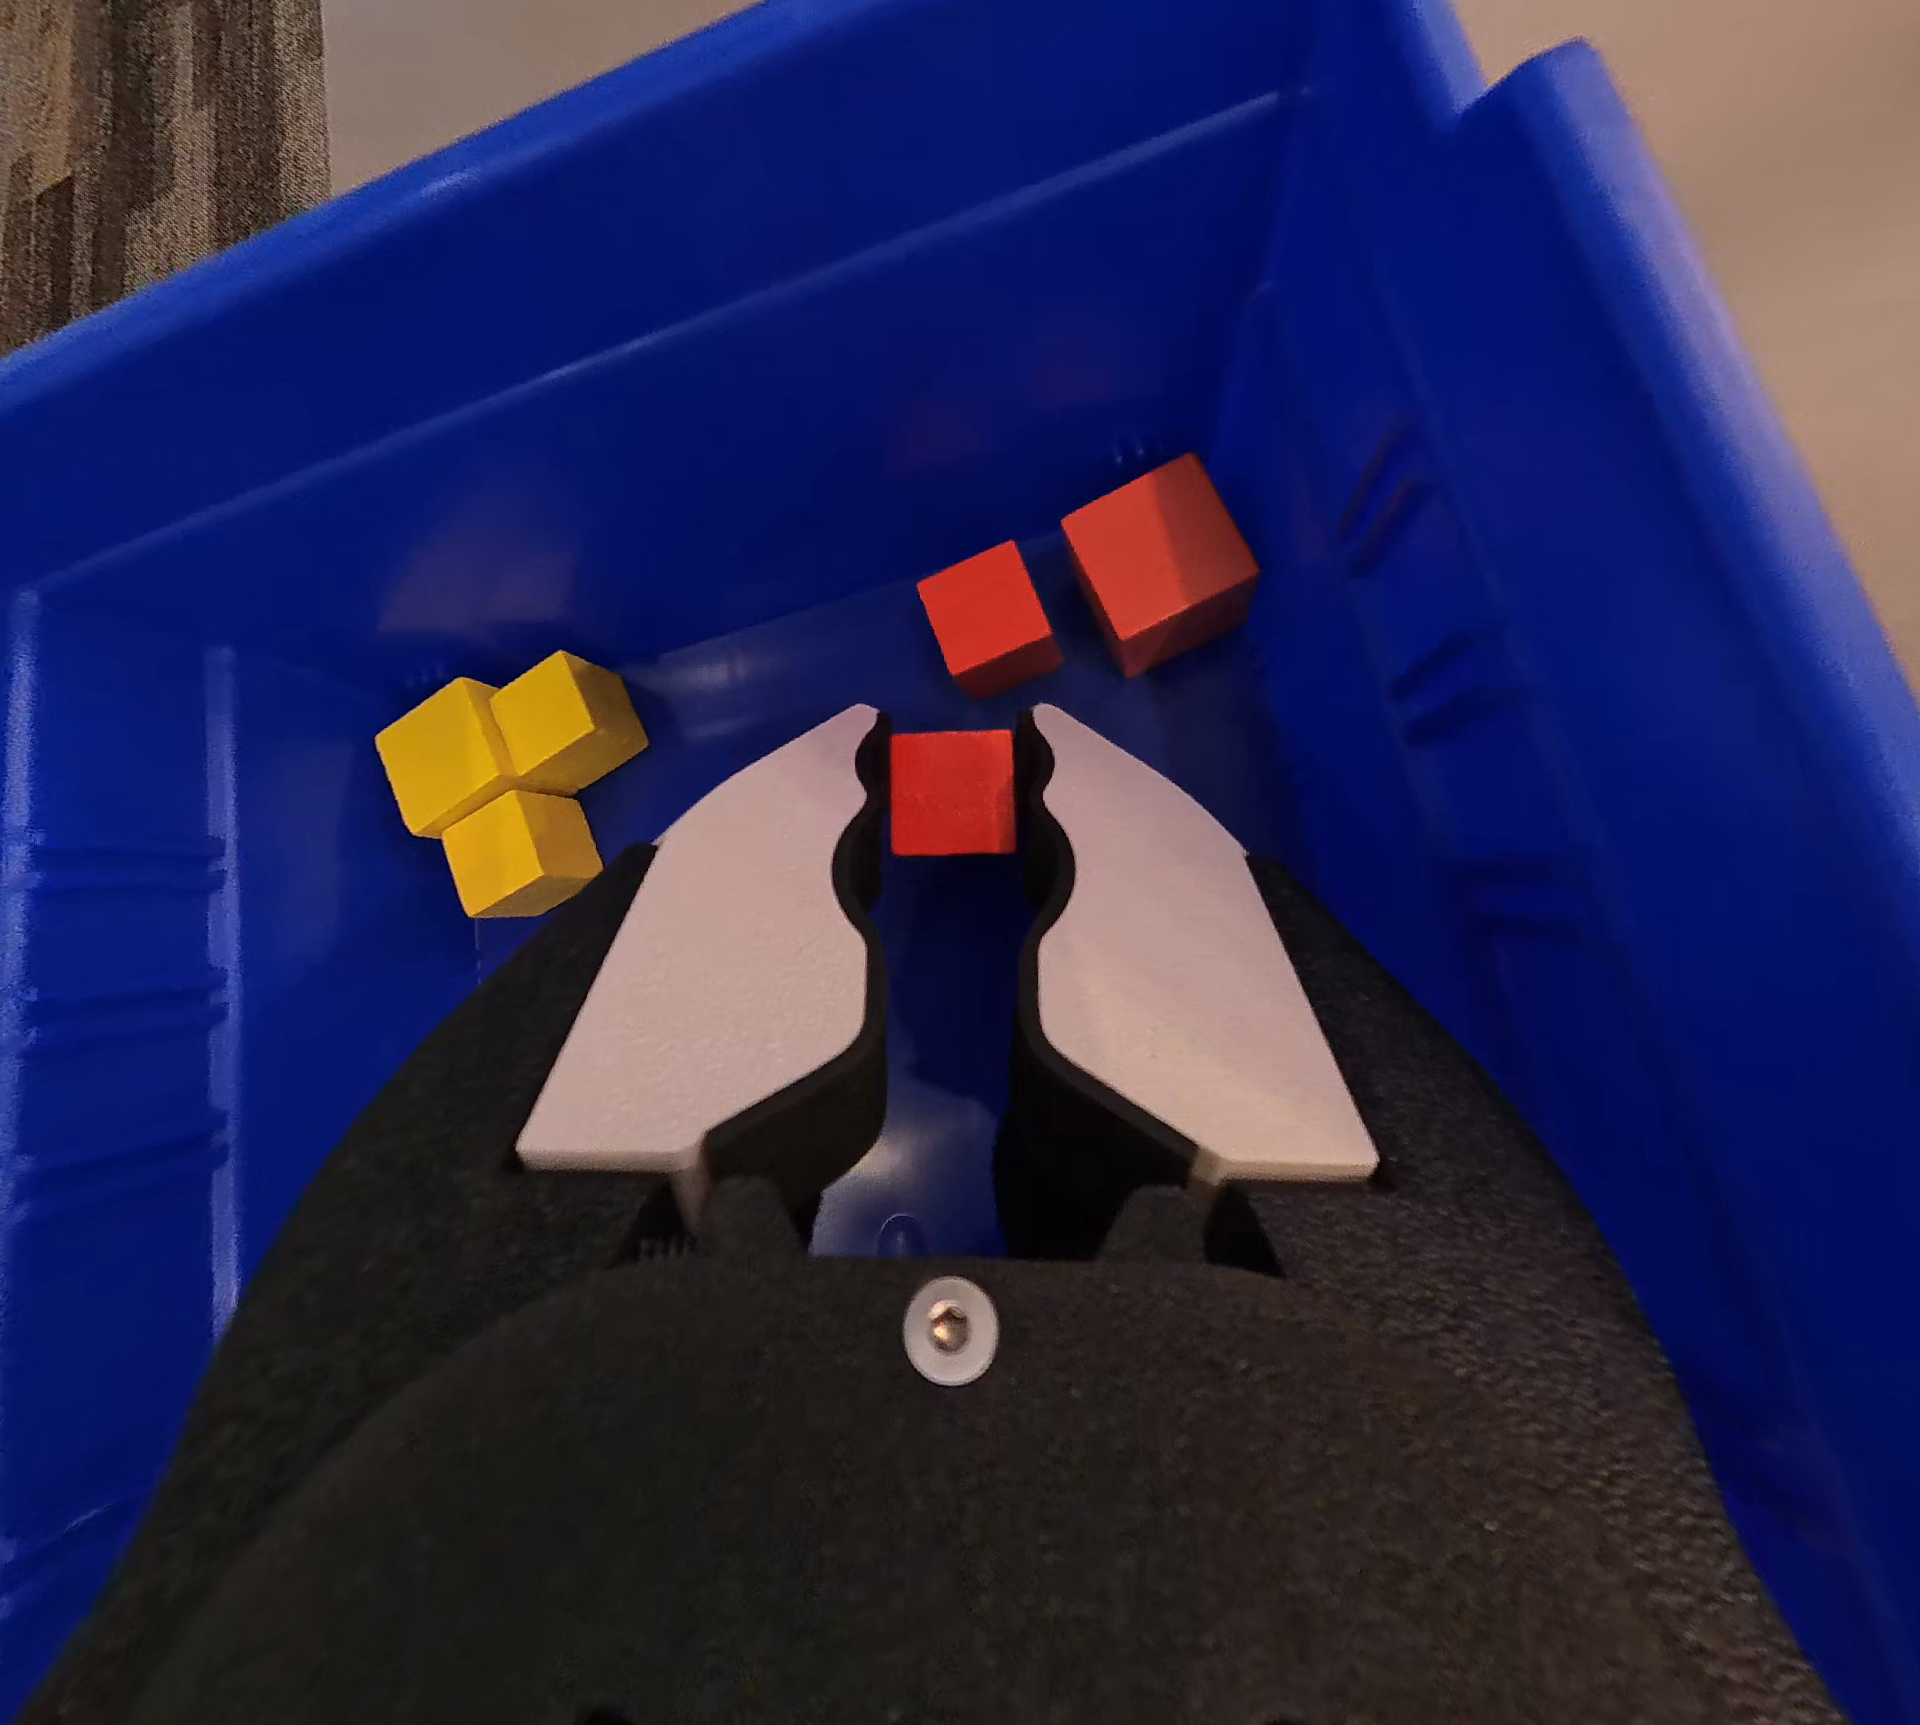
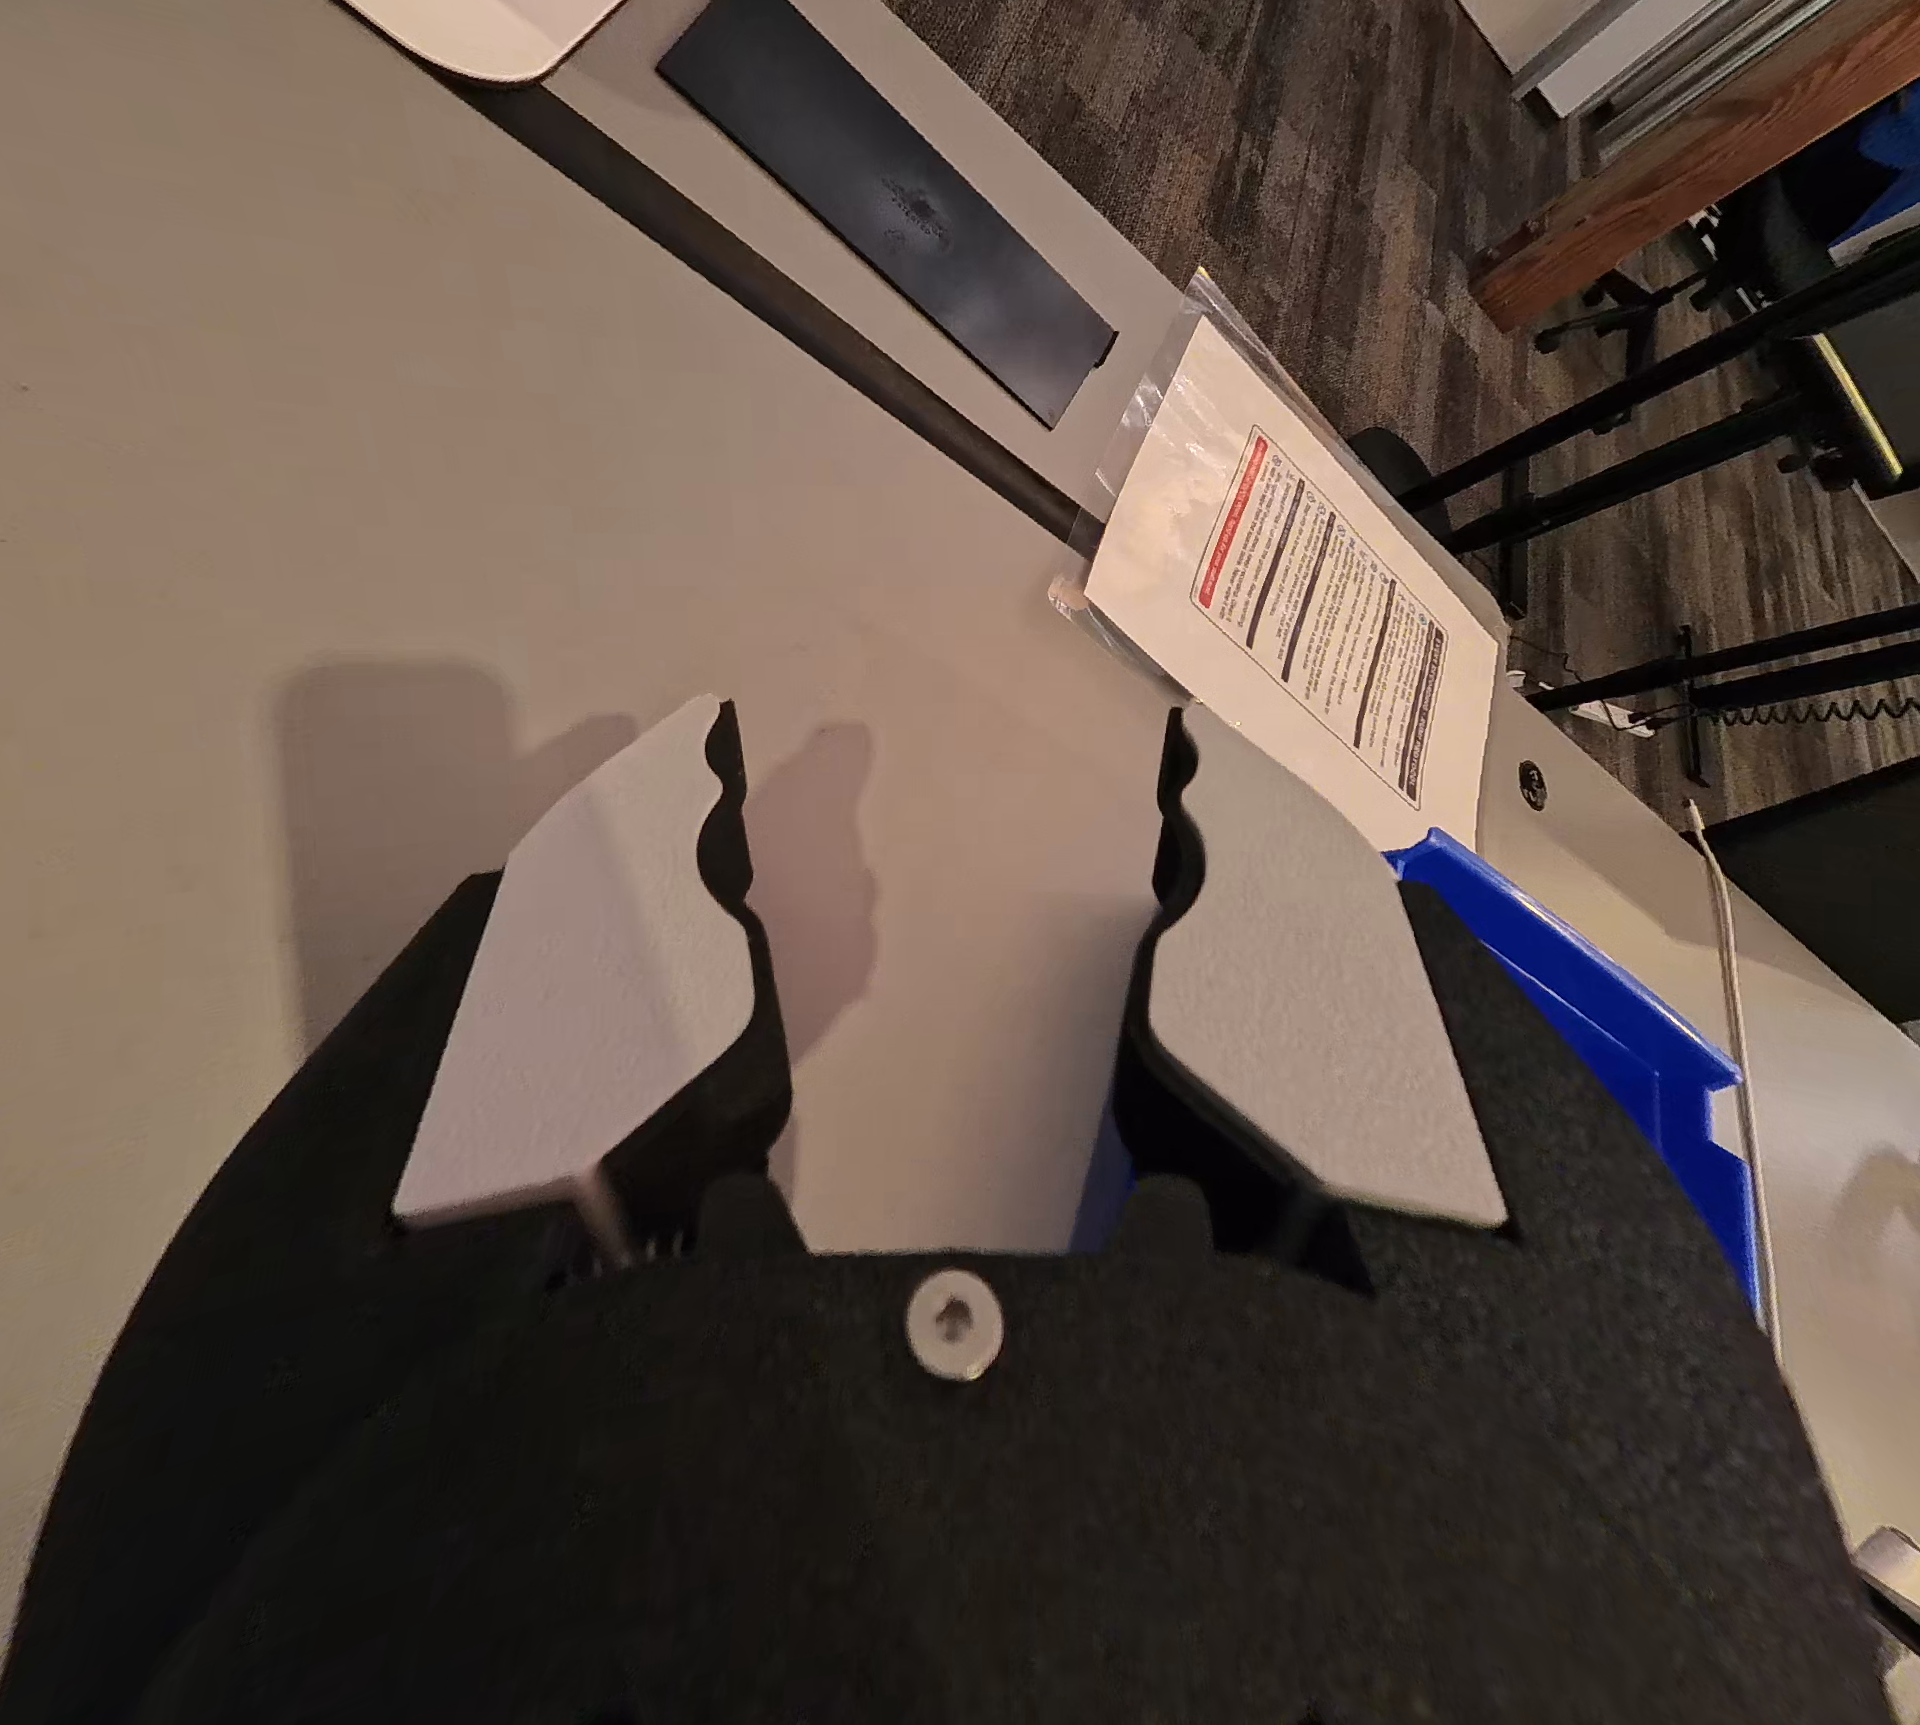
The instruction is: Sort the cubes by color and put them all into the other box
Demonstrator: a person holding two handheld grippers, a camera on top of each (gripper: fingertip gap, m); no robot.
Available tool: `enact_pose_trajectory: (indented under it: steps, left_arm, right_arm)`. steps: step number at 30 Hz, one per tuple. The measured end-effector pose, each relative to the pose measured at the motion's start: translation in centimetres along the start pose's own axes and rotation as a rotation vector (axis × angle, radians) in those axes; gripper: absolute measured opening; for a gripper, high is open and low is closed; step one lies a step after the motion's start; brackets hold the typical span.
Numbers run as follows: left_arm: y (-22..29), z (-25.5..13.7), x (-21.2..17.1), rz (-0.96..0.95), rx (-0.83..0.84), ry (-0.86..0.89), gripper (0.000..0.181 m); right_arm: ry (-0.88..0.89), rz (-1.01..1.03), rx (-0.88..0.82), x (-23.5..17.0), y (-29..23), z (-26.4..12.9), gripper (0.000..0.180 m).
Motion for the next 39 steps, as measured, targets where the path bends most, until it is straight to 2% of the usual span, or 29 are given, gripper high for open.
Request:
enact_pose_trajectory:
  steps: [6,10,15,21,25,29,39]
  left_arm:
    - [-0.2,-0.7,0.2,0.016,0.009,0.047,0.023]
    - [-0.6,-2.6,0.9,0.055,0.046,0.146,0.023]
    - [-0.2,-6.7,2.4,0.148,0.082,0.279,0.023]
    - [3.5,-12.5,5.0,0.276,0.057,0.378,0.022]
    - [8.7,-16.0,6.9,0.385,0.004,0.452,0.023]
    - [16.1,-18.4,8.1,0.504,-0.1,0.518,0.022]
    - [35.2,-19.3,7.2,0.862,-0.324,0.616,0.022]
  right_arm:
    - [-0.004,0.001,0.003,-0.1,0.0,0.1,0.076]
    - [-0.008,0.002,0.006,-0.2,0.1,0.1,0.076]
    - [0.007,-0.004,0.005,0.3,0.0,-0.3,0.075]
    - [0.048,-0.021,0.032,1.8,-1.0,-1.2,0.074]
    - [0.122,-0.024,0.111,3.6,-2.6,-2.2,0.073]
    - [0.215,-0.021,0.245,5.7,-4.9,-3.5,0.072]
    - [0.426,0.061,0.726,8.1,-8.2,-9.3,0.069]
Point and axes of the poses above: each gripper's, where its closed fingertips meet, z out along the fingers, x out of its top, y = z × x across the jaws, the point moved 5 cm from there along -z, back along the fingers, and after that the axes turned 10 degrees about -z, right-handed, at the moved point
